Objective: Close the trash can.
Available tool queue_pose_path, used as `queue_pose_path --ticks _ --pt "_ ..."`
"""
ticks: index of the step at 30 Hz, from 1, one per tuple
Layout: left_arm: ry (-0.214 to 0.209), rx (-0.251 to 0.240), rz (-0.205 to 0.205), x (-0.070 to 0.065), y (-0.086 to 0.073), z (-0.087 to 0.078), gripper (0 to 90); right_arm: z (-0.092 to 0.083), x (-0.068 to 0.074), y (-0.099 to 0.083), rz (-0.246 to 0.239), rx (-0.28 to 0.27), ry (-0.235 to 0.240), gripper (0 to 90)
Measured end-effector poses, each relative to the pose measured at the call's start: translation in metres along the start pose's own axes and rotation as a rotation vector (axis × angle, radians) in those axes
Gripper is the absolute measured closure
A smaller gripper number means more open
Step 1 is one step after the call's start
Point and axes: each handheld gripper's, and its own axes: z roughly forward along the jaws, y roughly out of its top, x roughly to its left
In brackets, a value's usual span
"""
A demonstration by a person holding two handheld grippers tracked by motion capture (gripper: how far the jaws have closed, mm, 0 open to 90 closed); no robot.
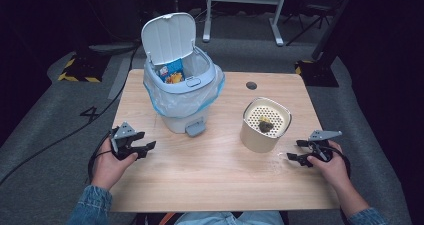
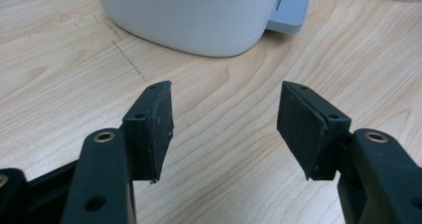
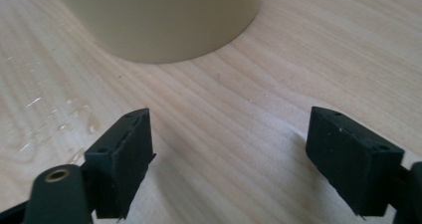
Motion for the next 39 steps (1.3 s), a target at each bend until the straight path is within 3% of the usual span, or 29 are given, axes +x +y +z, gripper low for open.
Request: queue_pose_path --ticks 2,7,14,23,30,39 --pt "0.0 -0.01 -0.001 0.0 0.005 -0.003 39.6 0.002 0.002 -0.002 -0.001 -0.025 -0.027 18.4" --pt "0.001 -0.042 -0.002 0.001 0.022 -0.012 39.6 0.005 0.009 -0.001 -0.041 -0.003 -0.072 15.3" --pt "-0.008 -0.105 -0.003 0.005 0.054 -0.03 40.4 0.005 0.009 -0.001 -0.039 -0.004 -0.073 15.3" --pt "0.005 -0.17 0.042 0.011 0.095 -0.054 43.6 0.005 0.01 -0.001 -0.031 -0.006 -0.074 15.9" --pt "-0.009 -0.233 0.067 0.02 0.128 -0.067 44.6 0.005 0.011 -0.002 -0.028 -0.006 -0.078 16.0" --pt "-0.051 -0.227 0.112 0.025 0.166 -0.074 44.4 0.004 0.012 -0.002 -0.018 -0.008 -0.092 16.4"
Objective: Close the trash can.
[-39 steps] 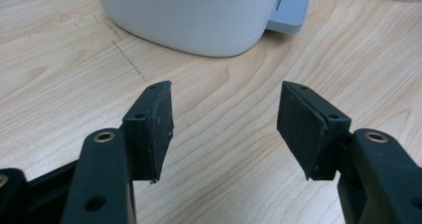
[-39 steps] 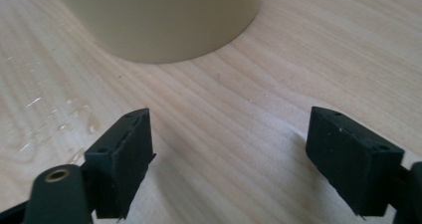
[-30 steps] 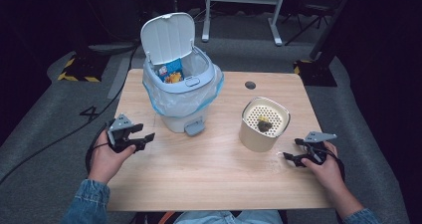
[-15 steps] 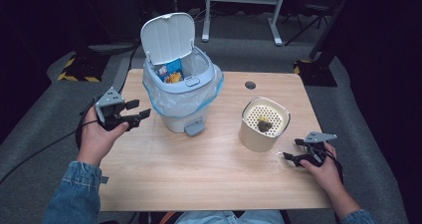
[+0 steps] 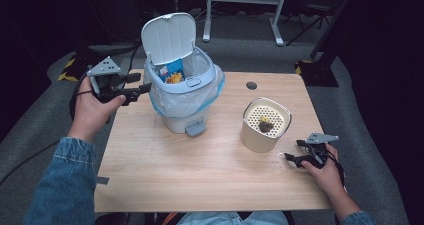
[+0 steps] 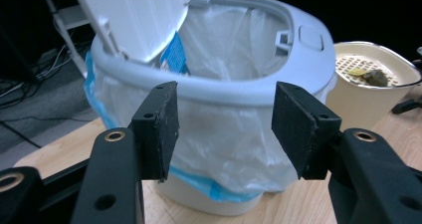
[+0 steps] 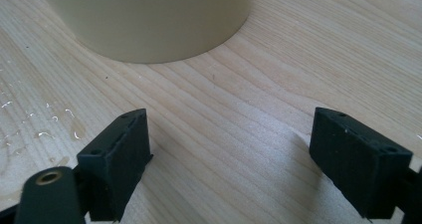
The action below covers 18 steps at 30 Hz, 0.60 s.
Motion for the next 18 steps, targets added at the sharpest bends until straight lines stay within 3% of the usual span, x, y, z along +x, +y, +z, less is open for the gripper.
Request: queue_pose_path --ticks 6,18 --pt "0.018 -0.014 0.02 0.009 0.021 0.004 43.3 0.0 0.0 0.0 0.001 0.0 -0.002 16.5" --pt "0.08 -0.035 -0.027 0.039 0.047 0.022 42.4 -0.001 0.002 -0.001 0.005 -0.001 -0.004 16.8"
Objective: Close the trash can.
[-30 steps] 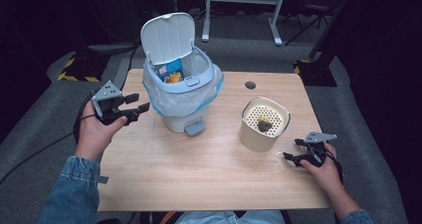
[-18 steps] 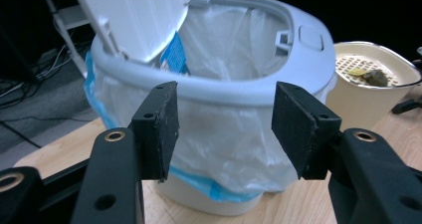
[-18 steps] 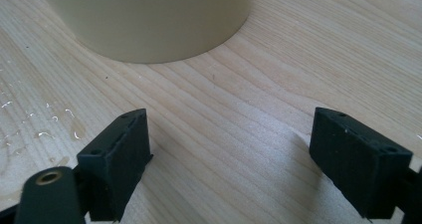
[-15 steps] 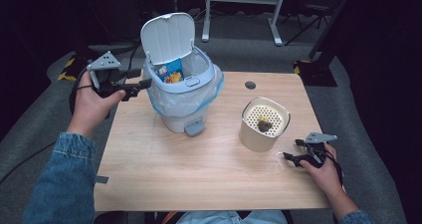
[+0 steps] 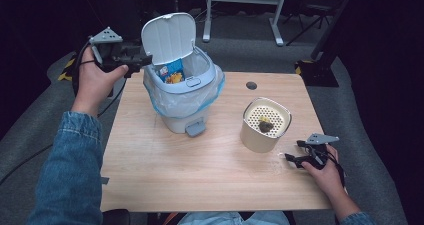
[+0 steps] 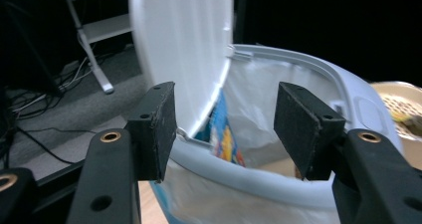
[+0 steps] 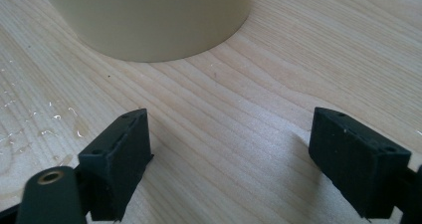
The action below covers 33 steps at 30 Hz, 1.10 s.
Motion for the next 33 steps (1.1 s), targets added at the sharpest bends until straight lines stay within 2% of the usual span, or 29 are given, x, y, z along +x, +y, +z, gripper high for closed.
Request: queue_pose_path --ticks 6,12,15,20,25,29,33 --pt "0.013 0.033 -0.032 0.011 0.002 0.019 42.1 0.0 0.0 0.0 0.0 0.0 0.0 16.8" --pt "0.01 0.006 -0.056 0.016 0.006 0.029 42.4 0.0 0.0 0.0 0.0 0.0 0.0 16.8" --pt "-0.008 -0.016 -0.063 0.015 0.008 0.03 45.6 0.0 0.0 0.0 0.0 0.0 0.0 16.8" --pt "-0.008 -0.001 -0.025 0.008 0.009 0.027 44.6 0.0 0.0 0.0 0.0 0.0 -0.001 16.8" --pt "-0.053 -0.02 0.0 -0.003 0.011 0.019 44.3 0.0 0.0 0.0 0.0 0.0 0.0 16.8" --pt "-0.113 -0.04 0.013 -0.016 0.011 0.016 43.1 0.0 0.0 0.0 0.0 0.001 -0.001 16.9" --pt "-0.173 -0.018 0.026 -0.031 0.01 0.02 43.0 0.0 0.0 0.0 0.001 0.0 0.0 16.9"
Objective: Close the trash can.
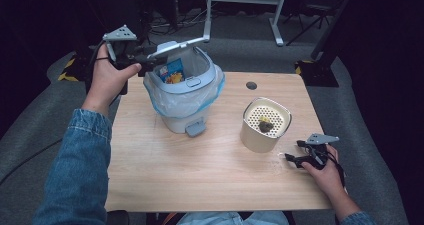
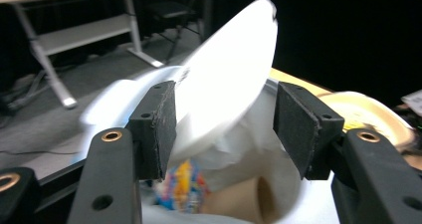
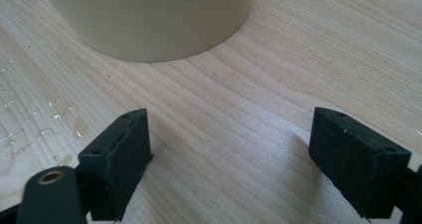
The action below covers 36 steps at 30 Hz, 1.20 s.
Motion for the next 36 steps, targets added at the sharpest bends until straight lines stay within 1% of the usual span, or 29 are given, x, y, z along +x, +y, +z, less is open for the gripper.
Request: queue_pose_path --ticks 2,3,4,6,8,9,11,13,14,16,18,20,23,24,26,28,30,31,33,36 --pt "-0.022 0.038 0.001 -0.005 -0.001 0.008 43.1 0.0 0.0 0.0 0.0 0.0 0.0 16.9" --pt "-0.031 0.049 -0.004 -0.007 -0.002 0.012 43.1 0.0 0.0 0.0 0.0 0.0 0.0 16.9" --pt "-0.046 0.054 -0.01 -0.008 -0.003 0.015 43.6 0.0 0.0 0.0 0.0 0.0 0.0 16.9" --pt "-0.075 0.049 -0.024 -0.01 -0.003 0.019 47.0 0.0 0.0 0.0 0.0 0.0 0.0 16.9" --pt "-0.108 0.042 -0.047 -0.012 -0.004 0.025 47.9 0.0 0.0 0.0 0.0 0.0 0.0 16.9" --pt "-0.114 0.056 -0.057 -0.013 -0.005 0.028 48.9 0.0 0.0 0.0 0.0 0.0 0.0 16.9" --pt "-0.102 0.096 -0.075 -0.014 -0.007 0.034 55.1 0.0 0.0 0.0 0.0 0.0 0.0 16.9" --pt "-0.102 0.112 -0.083 -0.014 -0.01 0.04 58.0 0.0 0.0 0.0 0.0 -0.001 0.0 16.9" --pt "-0.098 0.118 -0.093 -0.014 -0.012 0.043 59.5 0.0 0.0 0.0 0.0 -0.001 0.0 16.9" --pt "-0.091 0.105 -0.088 -0.014 -0.013 0.046 63.3 0.0 0.0 0.0 0.0 -0.001 0.0 16.9" --pt "-0.081 0.097 -0.096 -0.016 -0.013 0.048 67.9 0.0 0.0 0.0 0.0 -0.001 0.0 16.9" --pt "-0.06 0.09 -0.064 -0.017 -0.014 0.051 74.0 0.0 0.0 0.0 0.0 -0.001 0.0 16.9" --pt "-0.051 0.092 -0.052 -0.018 -0.013 0.054 85.5 0.0 0.0 0.0 0.0 -0.001 0.001 16.9" --pt "-0.049 0.097 -0.036 -0.018 -0.013 0.054 88.1 0.0 0.0 0.0 0.0 -0.001 0.001 16.9" --pt "-0.046 0.095 -0.044 -0.019 -0.013 0.056 89.9 0.0 0.0 0.0 0.0 -0.001 0.001 16.9" --pt "-0.031 0.099 -0.025 -0.021 -0.012 0.057 89.9 0.0 0.0 0.0 0.0 -0.001 0.001 16.9" --pt "-0.006 0.109 0.009 -0.023 -0.011 0.058 90.0 0.0 0.0 0.0 0.0 -0.001 0.001 16.9" --pt "0.003 0.109 0.015 -0.024 -0.011 0.058 90.0 0.0 0.0 0.0 0.0 -0.001 0.001 16.9" --pt "0.008 0.113 0.007 -0.025 -0.01 0.058 90.0 0.0 0.0 0.0 0.0 -0.001 0.001 16.9" --pt "0.009 0.113 0.013 -0.025 -0.011 0.058 90.0 0.0 0.0 0.0 0.0 -0.001 0.0 16.8"
